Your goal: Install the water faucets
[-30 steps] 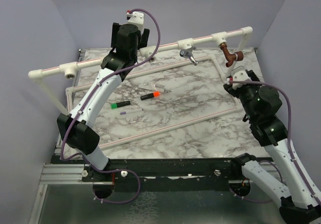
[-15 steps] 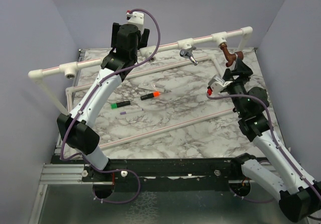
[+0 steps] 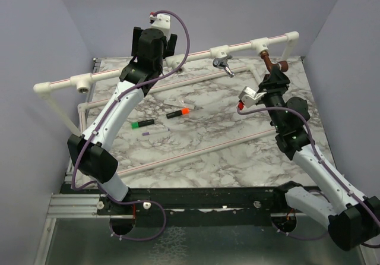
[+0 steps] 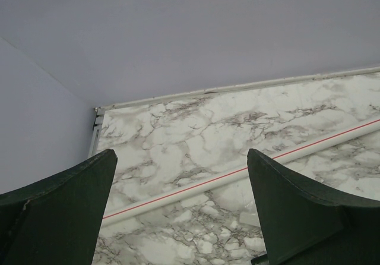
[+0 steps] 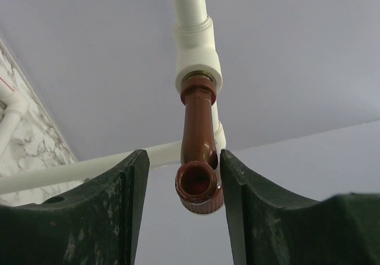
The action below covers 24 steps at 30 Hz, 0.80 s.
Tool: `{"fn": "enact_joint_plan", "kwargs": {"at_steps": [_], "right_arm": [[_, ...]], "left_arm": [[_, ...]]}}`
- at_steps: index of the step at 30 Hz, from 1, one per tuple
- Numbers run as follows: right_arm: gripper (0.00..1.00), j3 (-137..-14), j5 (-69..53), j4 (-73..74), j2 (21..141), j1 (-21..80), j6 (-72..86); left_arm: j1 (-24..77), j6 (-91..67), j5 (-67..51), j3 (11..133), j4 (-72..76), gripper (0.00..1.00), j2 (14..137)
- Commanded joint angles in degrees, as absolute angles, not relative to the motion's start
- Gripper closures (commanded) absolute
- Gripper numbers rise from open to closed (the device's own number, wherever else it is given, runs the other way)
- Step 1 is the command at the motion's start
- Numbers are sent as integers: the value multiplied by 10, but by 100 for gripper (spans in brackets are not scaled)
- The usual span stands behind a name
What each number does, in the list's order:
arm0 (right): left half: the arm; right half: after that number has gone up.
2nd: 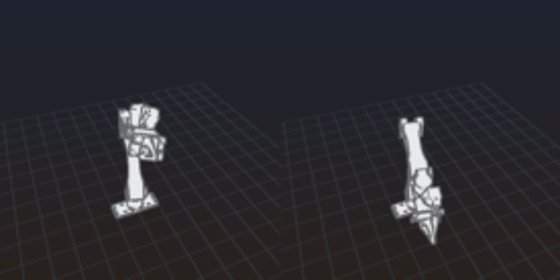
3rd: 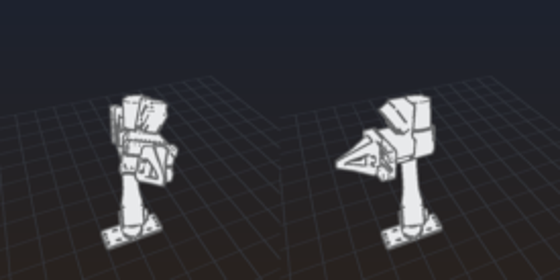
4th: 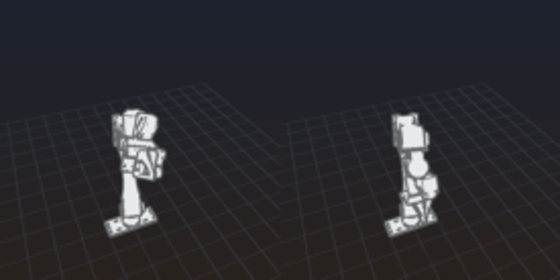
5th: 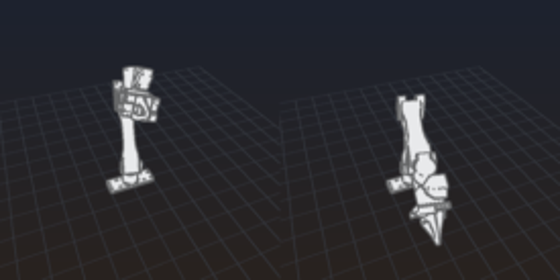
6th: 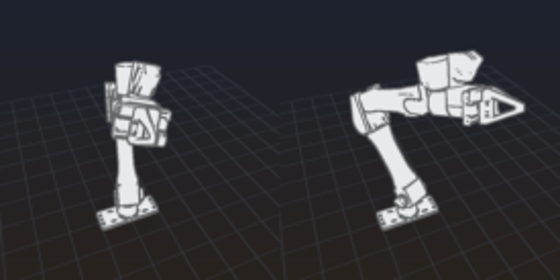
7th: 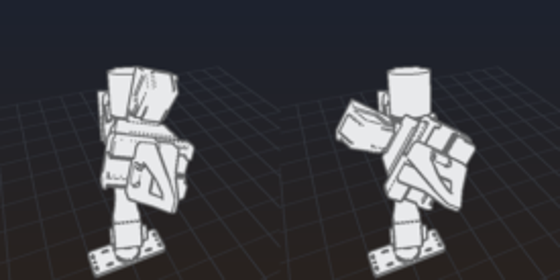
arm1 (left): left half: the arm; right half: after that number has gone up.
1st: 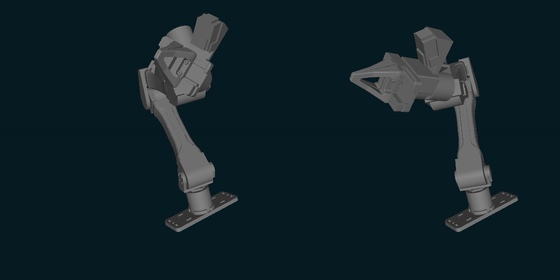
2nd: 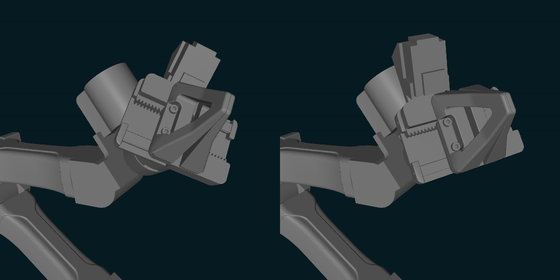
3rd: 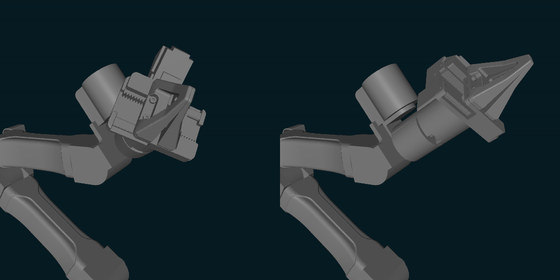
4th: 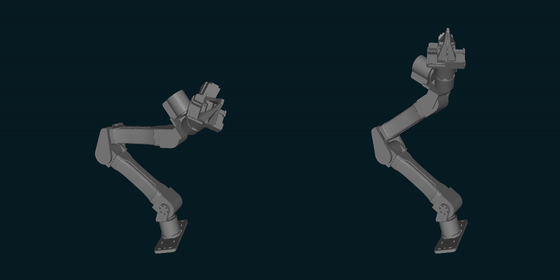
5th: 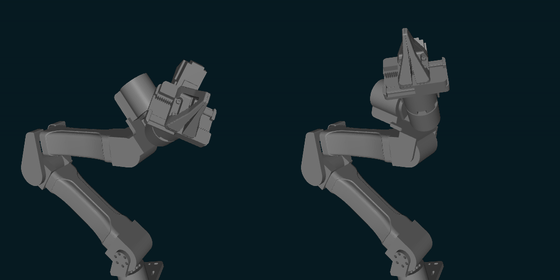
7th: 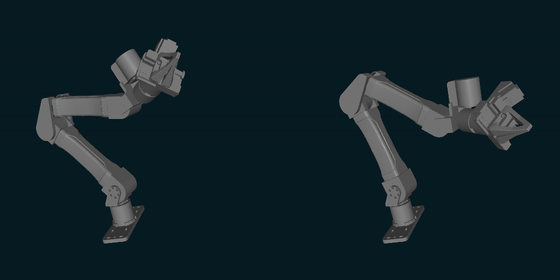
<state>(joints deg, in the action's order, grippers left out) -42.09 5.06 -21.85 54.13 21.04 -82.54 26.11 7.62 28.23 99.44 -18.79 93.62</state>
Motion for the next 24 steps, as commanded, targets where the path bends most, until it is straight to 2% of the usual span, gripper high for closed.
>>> {"fn": "enact_joint_plan", "kwargs": {"at_steps": [1,8,16,24], "right_arm": [[47,-438,60,-265,551,214,-838],[59,-442,77,-289,568,214,-822],[98,-458,91,-282,578,214,-768],[99,-471,84,-257,556,214,-593]], "left_arm": [[292,40,205,963,-226,8,962],[292,40,204,964,-226,8,961],[292,40,205,963,-226,8,958],[292,40,205,964,-227,8,959]]}}
